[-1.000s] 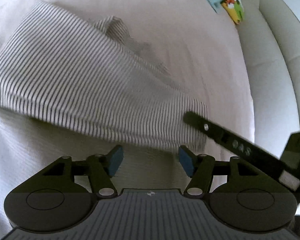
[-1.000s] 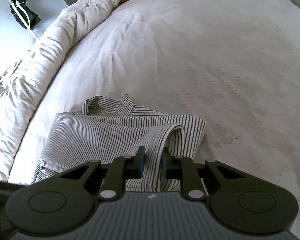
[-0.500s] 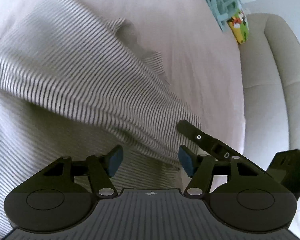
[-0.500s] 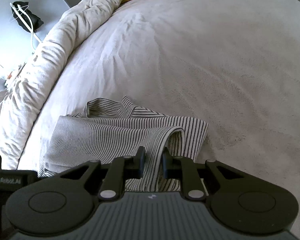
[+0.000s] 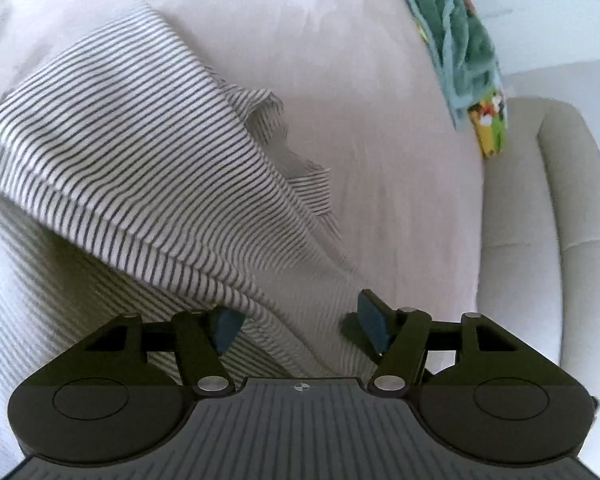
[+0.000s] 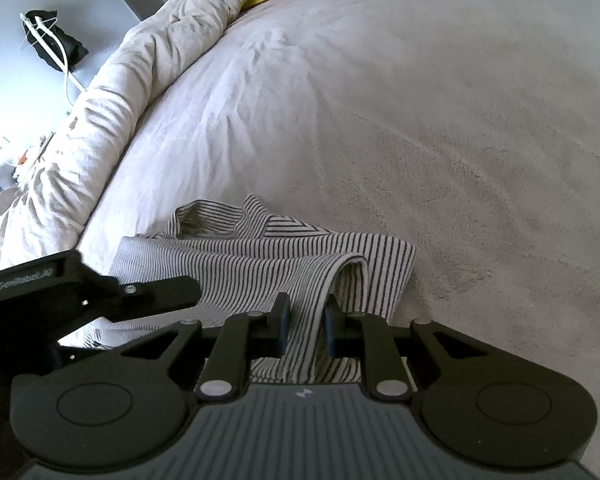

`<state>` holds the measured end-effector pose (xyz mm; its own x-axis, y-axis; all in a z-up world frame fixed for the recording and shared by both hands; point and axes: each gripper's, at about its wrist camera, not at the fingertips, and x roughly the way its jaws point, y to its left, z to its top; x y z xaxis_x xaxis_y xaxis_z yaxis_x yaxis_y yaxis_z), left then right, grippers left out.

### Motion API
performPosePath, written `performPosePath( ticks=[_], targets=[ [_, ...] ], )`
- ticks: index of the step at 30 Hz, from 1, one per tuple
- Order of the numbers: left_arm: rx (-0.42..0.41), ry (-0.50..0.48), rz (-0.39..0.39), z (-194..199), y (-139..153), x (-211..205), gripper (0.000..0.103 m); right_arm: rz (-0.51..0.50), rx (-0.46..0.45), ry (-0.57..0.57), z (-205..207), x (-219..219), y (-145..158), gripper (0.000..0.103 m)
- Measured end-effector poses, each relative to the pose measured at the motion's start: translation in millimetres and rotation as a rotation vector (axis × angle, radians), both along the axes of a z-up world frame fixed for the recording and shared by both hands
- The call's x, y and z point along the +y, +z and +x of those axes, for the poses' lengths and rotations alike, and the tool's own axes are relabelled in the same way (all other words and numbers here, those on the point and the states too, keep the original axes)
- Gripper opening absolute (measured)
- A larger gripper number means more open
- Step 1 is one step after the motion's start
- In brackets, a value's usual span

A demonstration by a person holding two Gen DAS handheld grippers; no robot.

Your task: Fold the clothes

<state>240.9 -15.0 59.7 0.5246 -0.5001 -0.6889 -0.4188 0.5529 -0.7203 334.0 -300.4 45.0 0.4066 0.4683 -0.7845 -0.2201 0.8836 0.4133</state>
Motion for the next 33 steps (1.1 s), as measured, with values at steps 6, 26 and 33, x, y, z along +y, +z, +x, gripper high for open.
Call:
performPosePath(
  ticks=[6, 26, 33],
  targets=[
    [-0.056, 0.019, -0.032, 1, 9, 5, 0.075, 0.018, 0.010, -0.010, 1, -1, -4, 0.017],
    [-0.073, -0.198, 0.225, 26, 16, -31, 0.021, -0.079, -0.188, 0.017, -9, -2, 32, 0.009],
    [0.044, -0.339, 0.292, 31, 14, -45, 0.060, -0.179, -0.086, -0.042, 2, -8, 6, 0.014]
  ],
)
